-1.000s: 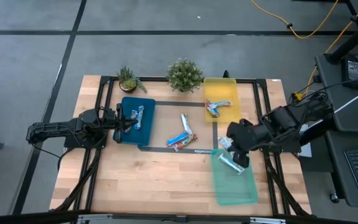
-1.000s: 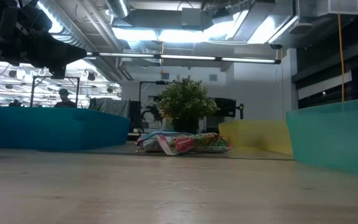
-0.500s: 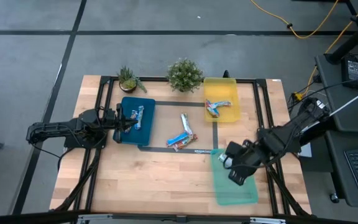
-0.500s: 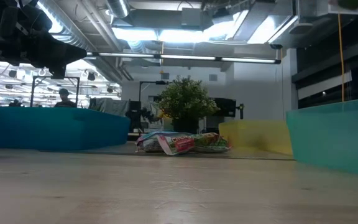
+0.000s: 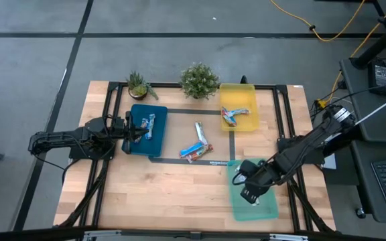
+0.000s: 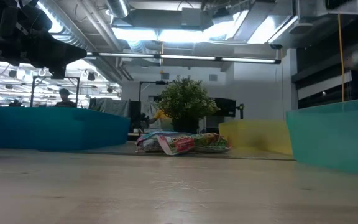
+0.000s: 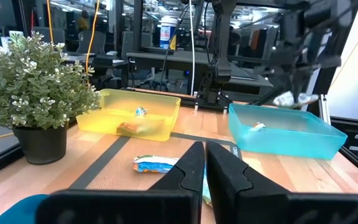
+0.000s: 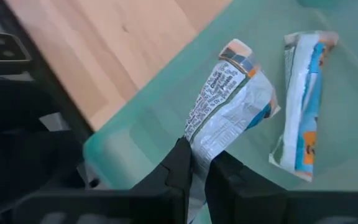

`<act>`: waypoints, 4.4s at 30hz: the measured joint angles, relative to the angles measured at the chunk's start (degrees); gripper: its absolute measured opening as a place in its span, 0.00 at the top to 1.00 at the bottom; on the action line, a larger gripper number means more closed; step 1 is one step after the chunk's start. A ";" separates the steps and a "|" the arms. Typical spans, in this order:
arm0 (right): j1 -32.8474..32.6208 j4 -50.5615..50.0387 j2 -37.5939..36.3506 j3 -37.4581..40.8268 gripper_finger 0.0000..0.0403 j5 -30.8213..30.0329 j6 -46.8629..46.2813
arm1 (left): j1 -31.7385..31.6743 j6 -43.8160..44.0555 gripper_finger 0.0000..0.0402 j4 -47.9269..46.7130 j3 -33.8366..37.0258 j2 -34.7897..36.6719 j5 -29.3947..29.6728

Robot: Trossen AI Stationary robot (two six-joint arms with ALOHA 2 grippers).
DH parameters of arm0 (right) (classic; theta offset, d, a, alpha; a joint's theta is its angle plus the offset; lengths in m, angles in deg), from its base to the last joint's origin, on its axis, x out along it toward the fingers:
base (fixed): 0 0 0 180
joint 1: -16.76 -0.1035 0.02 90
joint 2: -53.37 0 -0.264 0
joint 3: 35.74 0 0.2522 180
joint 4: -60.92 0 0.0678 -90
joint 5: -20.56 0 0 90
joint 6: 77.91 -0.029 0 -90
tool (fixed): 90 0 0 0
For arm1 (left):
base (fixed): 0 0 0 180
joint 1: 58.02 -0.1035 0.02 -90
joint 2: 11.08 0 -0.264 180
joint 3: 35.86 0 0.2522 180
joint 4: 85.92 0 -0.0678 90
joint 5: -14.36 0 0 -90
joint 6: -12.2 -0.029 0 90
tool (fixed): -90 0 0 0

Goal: Pick and place Granola Bars by type
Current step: Put the yellow granola bar into the green bin

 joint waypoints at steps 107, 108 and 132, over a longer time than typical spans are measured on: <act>40.24 9.31 15.64 -24.08 0.63 0.62 44.04 | 0.00 0.00 0.97 0.00 0.01 -0.01 -0.01; 40.24 8.47 17.11 -26.09 0.63 -0.08 44.79 | 0.01 0.00 0.98 0.00 0.00 0.00 0.00; 44.22 -4.09 30.78 -36.37 0.43 -4.09 43.55 | 0.00 0.00 0.98 -0.02 0.01 0.00 -0.02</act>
